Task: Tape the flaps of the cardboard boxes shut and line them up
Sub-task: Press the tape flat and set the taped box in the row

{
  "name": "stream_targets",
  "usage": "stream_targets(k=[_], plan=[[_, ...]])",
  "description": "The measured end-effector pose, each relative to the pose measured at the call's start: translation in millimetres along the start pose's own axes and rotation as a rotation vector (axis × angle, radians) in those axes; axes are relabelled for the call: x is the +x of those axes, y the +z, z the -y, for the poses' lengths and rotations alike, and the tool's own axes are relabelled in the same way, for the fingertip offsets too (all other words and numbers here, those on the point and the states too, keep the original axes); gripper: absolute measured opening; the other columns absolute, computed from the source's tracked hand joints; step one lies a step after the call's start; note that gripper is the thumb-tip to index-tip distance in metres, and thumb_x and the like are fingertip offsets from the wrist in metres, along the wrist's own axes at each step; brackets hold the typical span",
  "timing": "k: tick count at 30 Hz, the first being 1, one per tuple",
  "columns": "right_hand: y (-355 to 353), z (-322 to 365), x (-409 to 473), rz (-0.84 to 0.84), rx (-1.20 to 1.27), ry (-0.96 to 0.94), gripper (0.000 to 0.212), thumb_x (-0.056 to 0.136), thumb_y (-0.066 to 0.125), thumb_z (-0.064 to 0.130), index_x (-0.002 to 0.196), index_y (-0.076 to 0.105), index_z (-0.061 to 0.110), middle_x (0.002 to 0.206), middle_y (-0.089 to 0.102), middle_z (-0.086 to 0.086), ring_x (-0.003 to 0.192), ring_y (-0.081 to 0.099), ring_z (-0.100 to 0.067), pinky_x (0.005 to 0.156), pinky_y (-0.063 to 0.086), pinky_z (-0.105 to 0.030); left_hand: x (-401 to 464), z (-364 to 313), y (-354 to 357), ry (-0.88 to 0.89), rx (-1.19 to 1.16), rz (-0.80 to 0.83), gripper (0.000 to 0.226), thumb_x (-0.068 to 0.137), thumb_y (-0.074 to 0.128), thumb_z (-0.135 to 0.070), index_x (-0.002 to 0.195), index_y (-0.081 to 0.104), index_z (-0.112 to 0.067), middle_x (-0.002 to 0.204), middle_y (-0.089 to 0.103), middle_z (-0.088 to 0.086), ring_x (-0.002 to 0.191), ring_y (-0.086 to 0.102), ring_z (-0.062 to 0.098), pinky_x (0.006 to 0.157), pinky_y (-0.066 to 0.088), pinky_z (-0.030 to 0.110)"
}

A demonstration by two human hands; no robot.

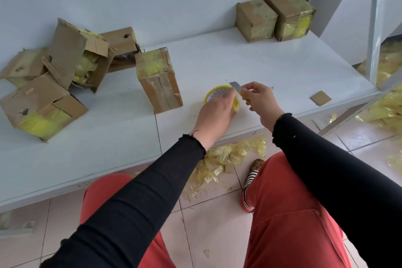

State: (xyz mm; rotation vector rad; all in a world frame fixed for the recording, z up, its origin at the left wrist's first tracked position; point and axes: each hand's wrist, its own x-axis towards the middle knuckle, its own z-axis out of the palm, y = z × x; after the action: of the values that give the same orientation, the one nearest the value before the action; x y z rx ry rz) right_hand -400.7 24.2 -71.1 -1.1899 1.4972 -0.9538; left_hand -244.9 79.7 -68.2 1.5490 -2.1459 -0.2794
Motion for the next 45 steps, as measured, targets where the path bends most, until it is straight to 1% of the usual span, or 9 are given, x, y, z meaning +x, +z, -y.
stream_targets(k=[3,5,8,13,18,24,30,38,45], plan=[[-8,-10,10,-0.040,-0.124,0.033,0.024,0.098,0.051,0.004,0.104,0.073,0.011,0.081,0.064,0.001,0.073,0.055,-0.017,0.063,0.046,-0.027,-7,4,14,0.077,0.064,0.131,0.034,0.097,0.066,-0.014,0.129,0.055,-0.012,0.122,0.066,0.007,0.118,0.060,0.030,0.103,0.044,0.042],[-11,-12,13,-0.003,-0.369,0.002,0.037,0.097,0.046,0.002,0.121,0.073,0.013,0.110,0.072,-0.004,0.105,0.062,-0.026,0.087,0.052,-0.037,-15,10,15,0.104,0.091,0.166,0.053,0.099,0.063,-0.017,0.150,0.046,-0.012,0.152,0.052,0.006,0.147,0.038,0.023,0.128,0.012,0.038],[0,-2,8,-0.081,-0.804,-0.227,0.049,0.099,0.041,0.004,0.142,0.060,0.019,0.143,0.056,-0.010,0.131,0.045,-0.037,0.105,0.039,-0.049,-30,22,-8,0.095,-0.012,0.057,0.057,0.103,0.057,-0.015,0.157,0.040,-0.013,0.166,0.032,0.007,0.156,0.020,0.020,0.129,0.005,0.032],[58,47,-14,-0.024,-0.596,-0.648,0.034,0.100,0.058,0.019,0.134,0.066,0.018,0.132,0.060,-0.007,0.121,0.050,-0.032,0.101,0.041,-0.045,-47,57,-69,0.139,-0.033,-0.316,0.034,0.100,0.059,-0.009,0.133,0.065,-0.011,0.147,0.052,0.009,0.143,0.039,0.023,0.120,0.031,0.032],[109,85,-22,0.140,-0.481,-0.856,0.042,0.098,0.063,0.029,0.139,0.060,0.018,0.138,0.057,-0.002,0.124,0.049,-0.026,0.104,0.040,-0.034,-42,105,-114,-0.133,-0.105,-0.596,0.035,0.095,0.062,-0.015,0.130,0.062,-0.014,0.140,0.052,0.005,0.135,0.043,0.022,0.116,0.032,0.030],[138,84,-2,0.244,-0.587,-0.855,0.046,0.097,0.065,0.032,0.141,0.057,0.020,0.149,0.051,0.003,0.133,0.043,-0.022,0.105,0.040,-0.031,-23,141,-123,-0.264,-0.148,-0.327,0.046,0.094,0.067,-0.033,0.138,0.059,-0.023,0.154,0.043,-0.003,0.146,0.034,0.012,0.117,0.026,0.026],[147,65,2,0.212,-0.552,-0.854,0.050,0.091,0.070,0.032,0.138,0.056,0.022,0.150,0.047,0.005,0.127,0.049,-0.019,0.094,0.051,-0.039,-24,154,-111,-0.208,-0.120,-0.322,0.054,0.088,0.072,-0.035,0.137,0.057,-0.021,0.155,0.043,0.001,0.145,0.036,0.015,0.113,0.022,0.011],[146,55,2,0.257,-0.619,-0.860,0.075,0.086,0.077,0.018,0.151,0.040,0.023,0.162,0.029,0.007,0.137,0.045,-0.019,0.087,0.056,-0.042,-28,160,-99,-0.130,-0.037,-0.299,0.083,0.078,0.087,-0.019,0.147,0.042,-0.008,0.160,0.032,0.013,0.151,0.029,0.027,0.121,0.021,0.021],[131,69,7,0.331,-0.492,-0.761,0.062,0.094,0.060,0.001,0.148,0.049,0.028,0.163,0.032,0.010,0.127,0.052,-0.011,0.100,0.049,-0.036,-32,144,-115,-0.117,0.113,-0.291,0.062,0.091,0.074,-0.040,0.144,0.056,-0.014,0.138,0.051,0.011,0.131,0.040,0.032,0.113,0.036,0.042]])
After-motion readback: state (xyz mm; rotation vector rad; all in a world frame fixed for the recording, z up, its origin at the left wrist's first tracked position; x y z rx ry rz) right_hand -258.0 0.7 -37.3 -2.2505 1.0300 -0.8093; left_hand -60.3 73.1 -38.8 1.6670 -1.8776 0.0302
